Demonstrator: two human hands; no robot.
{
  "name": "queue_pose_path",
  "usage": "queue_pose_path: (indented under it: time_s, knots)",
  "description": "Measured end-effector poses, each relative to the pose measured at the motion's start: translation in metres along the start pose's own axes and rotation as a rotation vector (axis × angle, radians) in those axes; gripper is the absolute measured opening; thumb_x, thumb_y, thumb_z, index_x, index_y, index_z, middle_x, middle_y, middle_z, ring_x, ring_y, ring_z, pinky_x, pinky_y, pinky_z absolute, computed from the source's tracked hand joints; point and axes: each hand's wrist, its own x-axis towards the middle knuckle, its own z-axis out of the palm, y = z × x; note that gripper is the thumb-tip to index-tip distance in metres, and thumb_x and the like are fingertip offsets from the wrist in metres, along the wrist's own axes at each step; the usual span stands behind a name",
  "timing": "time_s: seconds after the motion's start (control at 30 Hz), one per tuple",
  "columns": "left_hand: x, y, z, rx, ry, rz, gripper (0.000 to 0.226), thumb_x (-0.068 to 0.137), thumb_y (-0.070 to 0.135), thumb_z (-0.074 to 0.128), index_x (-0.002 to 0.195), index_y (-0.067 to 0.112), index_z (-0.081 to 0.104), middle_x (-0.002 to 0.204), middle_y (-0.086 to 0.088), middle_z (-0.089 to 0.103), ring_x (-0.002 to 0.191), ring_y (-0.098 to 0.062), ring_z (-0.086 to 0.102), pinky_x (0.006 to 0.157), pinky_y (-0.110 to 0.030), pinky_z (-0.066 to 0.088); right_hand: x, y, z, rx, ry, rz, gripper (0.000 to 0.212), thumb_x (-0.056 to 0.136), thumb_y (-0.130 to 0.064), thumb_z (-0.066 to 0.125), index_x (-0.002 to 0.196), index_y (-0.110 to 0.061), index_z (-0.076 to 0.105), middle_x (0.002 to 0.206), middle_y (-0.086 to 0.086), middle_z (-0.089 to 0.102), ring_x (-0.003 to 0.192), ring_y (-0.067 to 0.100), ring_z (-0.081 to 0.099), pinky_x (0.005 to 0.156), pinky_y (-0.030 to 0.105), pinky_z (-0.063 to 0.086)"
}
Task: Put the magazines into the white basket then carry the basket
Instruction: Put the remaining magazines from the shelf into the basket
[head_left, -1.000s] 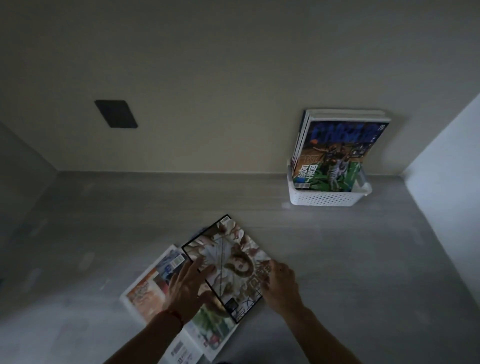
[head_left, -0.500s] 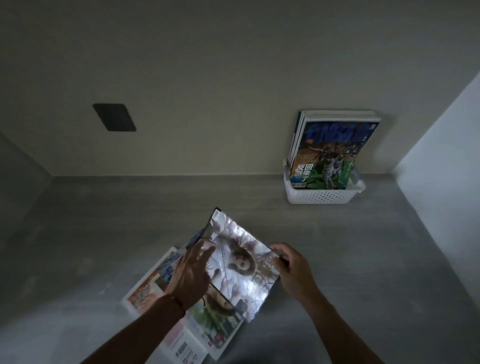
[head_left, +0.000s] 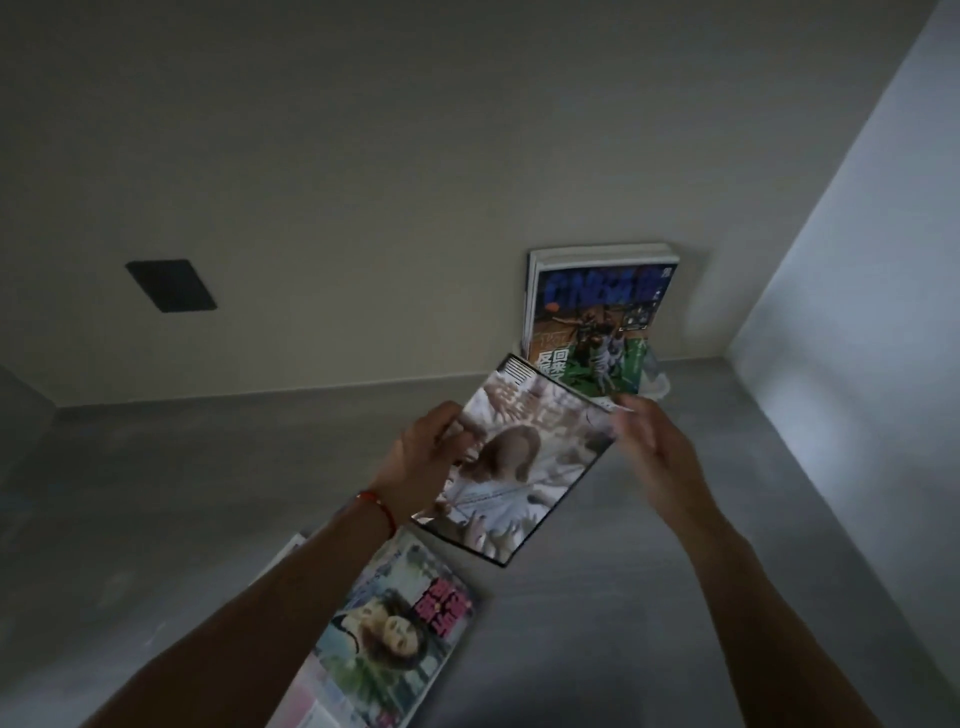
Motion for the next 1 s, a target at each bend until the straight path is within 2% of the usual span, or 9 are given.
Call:
queue_pose_path:
  time_s: [0.1,0.17,0.23,0.37,0.47,0.6,0.67,0.8,1.0]
  knots:
    - [0.012,0.007,0.013,-0.201,0.081,-0.071,0.026,0.091,0.001,0.058,0.084,0.025,0.066,0.084,-0.019,0.071,0.071,-0.03,0.066,0.069,-0.039,0.055,0.004,0.032,-0.025,0.3,-0.025,0.24,0.04,0.099,-0.042,0.048,0.132,-0.019,0.056,0.117,0.009,0.068,0.093,0.022,0.067,0.087,0.043,0.048]
    - [0.018,0.013,0.027,-0.315,0.085,-0.096,0.03,0.092,-0.002,0.057,0.085,0.025,0.067,0.087,-0.022,0.071,0.073,-0.024,0.067,0.07,-0.038,0.056,0.005,0.042,-0.027,0.286,-0.16,0.259,0.039,0.099,-0.025,0.055,0.138,-0.018,0.052,0.115,0.007,0.072,0.094,0.026,0.07,0.086,0.046,0.052]
    - [0.024,0.018,0.043,-0.367,0.079,-0.126,0.025,0.092,-0.002,0.058,0.087,0.022,0.067,0.086,-0.017,0.071,0.076,-0.022,0.067,0.07,-0.035,0.056,0.006,0.043,-0.026,0.158,-0.242,0.132,0.037,0.091,-0.03,0.067,0.128,-0.028,0.059,0.108,-0.001,0.076,0.098,0.021,0.073,0.084,0.044,0.058]
    - [0.04,0.025,0.065,-0.423,0.096,-0.173,0.016,0.093,-0.003,0.056,0.092,0.011,0.065,0.086,-0.012,0.071,0.08,-0.022,0.067,0.076,-0.04,0.056,0.024,0.033,-0.039,-0.04,-0.206,-0.058,0.021,0.088,-0.04,0.069,0.109,-0.042,0.068,0.099,-0.015,0.077,0.089,0.006,0.075,0.073,0.026,0.061]
    - [0.056,0.03,0.075,-0.45,0.105,-0.181,0.02,0.091,-0.009,0.056,0.089,0.009,0.065,0.081,0.001,0.075,0.075,-0.014,0.07,0.074,-0.03,0.059,0.046,0.024,-0.059,-0.104,-0.18,-0.152,0.02,0.085,-0.041,0.072,0.103,-0.052,0.07,0.089,-0.022,0.077,0.08,-0.001,0.074,0.067,0.009,0.054]
    - [0.086,0.042,0.078,-0.293,0.144,-0.057,0.02,0.091,-0.006,0.057,0.089,0.008,0.07,0.08,0.015,0.075,0.072,0.003,0.067,0.066,-0.016,0.05,0.086,0.01,-0.082,-0.253,-0.083,-0.222,0.02,0.078,-0.051,0.074,0.093,-0.038,0.075,0.079,-0.022,0.075,0.071,-0.005,0.071,0.062,0.011,0.052]
    - [0.102,0.048,0.079,-0.156,0.185,-0.012,0.022,0.091,0.005,0.06,0.09,0.021,0.075,0.077,0.017,0.072,0.064,0.008,0.06,0.061,-0.009,0.045,0.11,0.001,-0.09,-0.337,-0.024,-0.258,0.014,0.08,-0.044,0.077,0.086,-0.032,0.076,0.071,-0.015,0.074,0.064,-0.001,0.069,0.059,0.019,0.052]
    - [0.138,0.053,0.084,0.018,0.293,-0.207,0.018,0.089,0.031,0.06,0.093,0.039,0.076,0.062,0.026,0.068,0.056,0.012,0.059,0.051,-0.001,0.038,0.152,-0.016,-0.095,-0.44,0.014,-0.314,0.014,0.084,-0.033,0.075,0.092,-0.021,0.077,0.075,-0.011,0.073,0.064,-0.003,0.067,0.053,0.01,0.046]
    - [0.177,0.03,0.105,-0.084,0.336,-0.468,0.02,0.084,0.029,0.061,0.093,0.027,0.078,0.06,0.003,0.067,0.056,-0.012,0.059,0.065,-0.027,0.053,0.192,0.002,-0.083,-0.508,-0.003,-0.317,0.016,0.087,-0.027,0.073,0.088,-0.011,0.077,0.073,0.0,0.073,0.064,0.016,0.067,0.056,0.015,0.043]
